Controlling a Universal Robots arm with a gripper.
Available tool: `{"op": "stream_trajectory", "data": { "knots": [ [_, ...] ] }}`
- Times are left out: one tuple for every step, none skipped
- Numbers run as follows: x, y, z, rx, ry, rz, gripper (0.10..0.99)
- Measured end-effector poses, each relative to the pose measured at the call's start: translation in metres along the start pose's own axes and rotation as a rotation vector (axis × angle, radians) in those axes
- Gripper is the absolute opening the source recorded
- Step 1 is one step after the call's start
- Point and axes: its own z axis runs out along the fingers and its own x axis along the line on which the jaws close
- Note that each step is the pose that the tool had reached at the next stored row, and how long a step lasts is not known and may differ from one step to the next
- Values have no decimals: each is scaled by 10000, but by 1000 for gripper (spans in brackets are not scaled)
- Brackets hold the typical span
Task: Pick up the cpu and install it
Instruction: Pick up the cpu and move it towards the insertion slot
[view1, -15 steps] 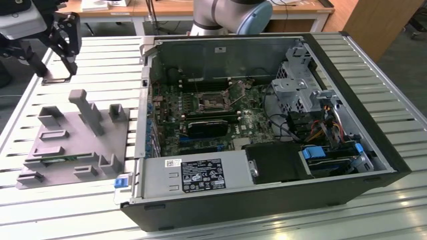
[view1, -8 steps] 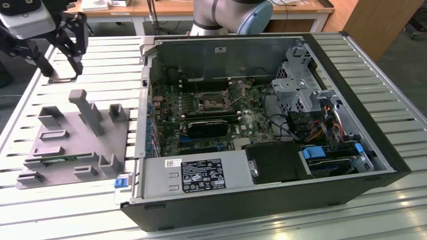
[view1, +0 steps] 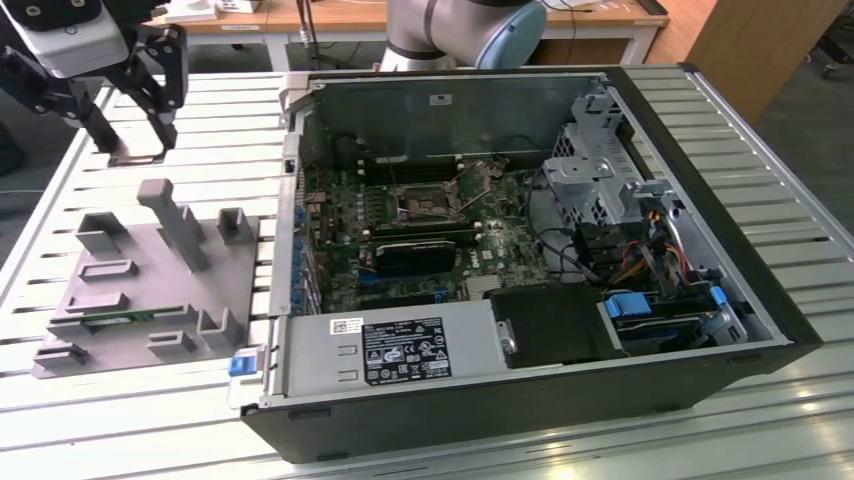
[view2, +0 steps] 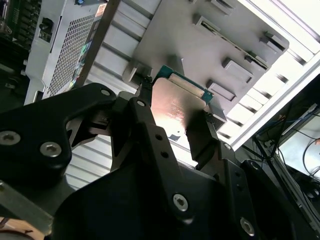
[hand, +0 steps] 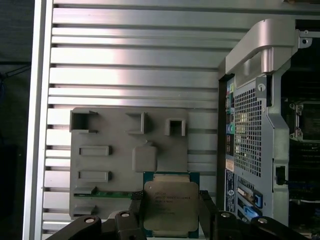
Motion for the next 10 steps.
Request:
{"op": "stream_trajectory", "data": {
  "knots": [
    [-10,0,0,0,0,0,529],
    [-21,0,0,1,0,0,529],
    [-31,0,-1,1,1,0,529],
    [-41,0,0,0,0,0,529],
    [-51,-1,0,0,0,0,529],
    [-61,-1,0,0,1,0,529],
    [-69,-1,0,0,0,0,529],
    [-77,-1,-1,1,1,0,529],
    [-85,-1,0,0,0,0,529],
    [-94,-1,-1,1,0,1,529]
  ]
}}
